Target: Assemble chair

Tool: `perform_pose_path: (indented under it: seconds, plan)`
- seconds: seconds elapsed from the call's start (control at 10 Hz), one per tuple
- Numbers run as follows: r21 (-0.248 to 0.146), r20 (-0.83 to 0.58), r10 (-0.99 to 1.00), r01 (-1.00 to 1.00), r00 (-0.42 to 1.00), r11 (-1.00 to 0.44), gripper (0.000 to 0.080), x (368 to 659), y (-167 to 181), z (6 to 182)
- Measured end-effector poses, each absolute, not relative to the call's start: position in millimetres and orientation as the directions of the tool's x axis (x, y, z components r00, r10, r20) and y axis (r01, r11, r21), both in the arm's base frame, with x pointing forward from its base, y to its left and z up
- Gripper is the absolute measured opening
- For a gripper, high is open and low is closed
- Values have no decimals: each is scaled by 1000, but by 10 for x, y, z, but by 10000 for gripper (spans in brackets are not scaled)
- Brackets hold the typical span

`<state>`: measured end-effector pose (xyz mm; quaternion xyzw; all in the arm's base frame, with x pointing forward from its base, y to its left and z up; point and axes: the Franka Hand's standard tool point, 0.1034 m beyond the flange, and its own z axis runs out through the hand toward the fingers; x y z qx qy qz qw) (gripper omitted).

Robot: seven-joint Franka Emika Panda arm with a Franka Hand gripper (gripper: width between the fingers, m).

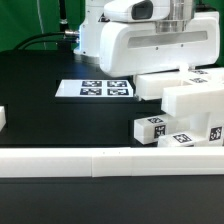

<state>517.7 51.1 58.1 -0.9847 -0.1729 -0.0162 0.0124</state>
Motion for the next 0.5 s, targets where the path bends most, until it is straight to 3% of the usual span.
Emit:
perform_pose_path:
  seconds: [0.2, 0.5]
  plan:
    - [-22, 18, 265, 265, 964, -964, 648, 4873, 703, 637]
    - [-26, 27, 208, 209, 978, -978, 648, 4720, 1008, 653]
